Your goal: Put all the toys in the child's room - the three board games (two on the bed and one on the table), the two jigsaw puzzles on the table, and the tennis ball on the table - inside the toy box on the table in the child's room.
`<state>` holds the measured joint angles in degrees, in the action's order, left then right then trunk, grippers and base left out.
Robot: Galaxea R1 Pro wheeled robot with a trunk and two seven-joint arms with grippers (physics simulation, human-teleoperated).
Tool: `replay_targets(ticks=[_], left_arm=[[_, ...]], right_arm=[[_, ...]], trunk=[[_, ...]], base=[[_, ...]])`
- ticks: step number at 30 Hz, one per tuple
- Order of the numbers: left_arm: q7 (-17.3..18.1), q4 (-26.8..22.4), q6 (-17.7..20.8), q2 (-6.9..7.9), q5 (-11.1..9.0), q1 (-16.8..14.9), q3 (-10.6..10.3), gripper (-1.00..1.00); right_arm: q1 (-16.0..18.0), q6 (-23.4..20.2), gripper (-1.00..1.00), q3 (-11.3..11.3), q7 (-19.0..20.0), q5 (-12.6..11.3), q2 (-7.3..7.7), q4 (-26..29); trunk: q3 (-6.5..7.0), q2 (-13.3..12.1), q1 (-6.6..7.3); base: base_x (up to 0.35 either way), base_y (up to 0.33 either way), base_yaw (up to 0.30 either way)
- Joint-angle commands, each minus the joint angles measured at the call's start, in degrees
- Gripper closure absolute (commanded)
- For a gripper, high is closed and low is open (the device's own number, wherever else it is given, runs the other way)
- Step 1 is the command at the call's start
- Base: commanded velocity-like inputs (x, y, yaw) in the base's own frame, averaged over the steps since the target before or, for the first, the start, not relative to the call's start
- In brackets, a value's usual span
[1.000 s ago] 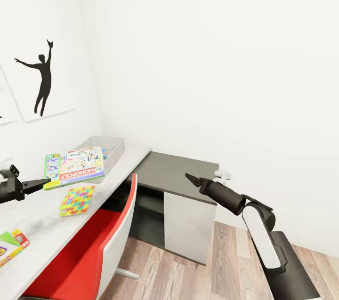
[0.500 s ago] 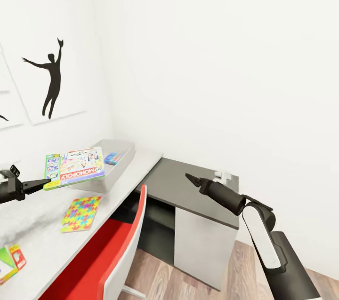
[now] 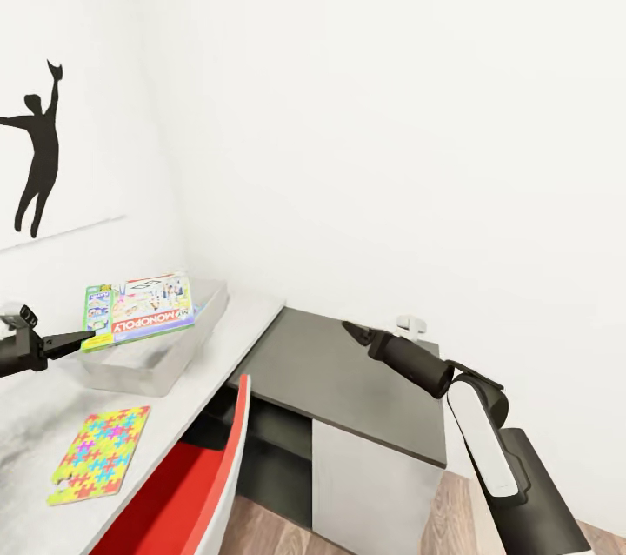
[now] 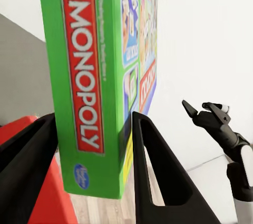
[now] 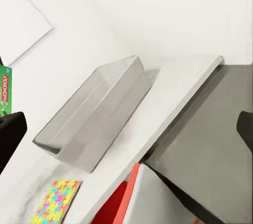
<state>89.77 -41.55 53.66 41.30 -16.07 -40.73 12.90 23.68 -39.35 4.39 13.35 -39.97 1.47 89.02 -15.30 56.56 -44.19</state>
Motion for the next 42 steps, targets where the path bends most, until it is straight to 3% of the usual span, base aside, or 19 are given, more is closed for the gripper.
replay_targets(ticks=[1,21,42], left_arm=[[0.2,0.0,0.6,0.01,-0.1,0.0,0.0,1.0],[0.2,0.0,0.4,-0.16,-0.1,0.0,-0.1,1.0],[0.2,0.0,0.4,-0.66,0.0,0.0,0.0,1.0]], right_arm=[[0.0,-0.2,-1.0,0.0,0.1,0.0,0.03,0.0],[0.0,0.1,-1.0,0.0,0.1,0.0,0.03,0.0],[0.0,0.2,-1.0,0.0,-0.3,0.0,0.03,-0.1]], trunk=[[-0.07,0.1,-0.04],[-0.06,0.1,-0.04],[-0.06,0.1,-0.04]], base=[[0.325,-0.081,-0.044],[0.303,-0.003,0.02],[0.167,0.022,0.002]])
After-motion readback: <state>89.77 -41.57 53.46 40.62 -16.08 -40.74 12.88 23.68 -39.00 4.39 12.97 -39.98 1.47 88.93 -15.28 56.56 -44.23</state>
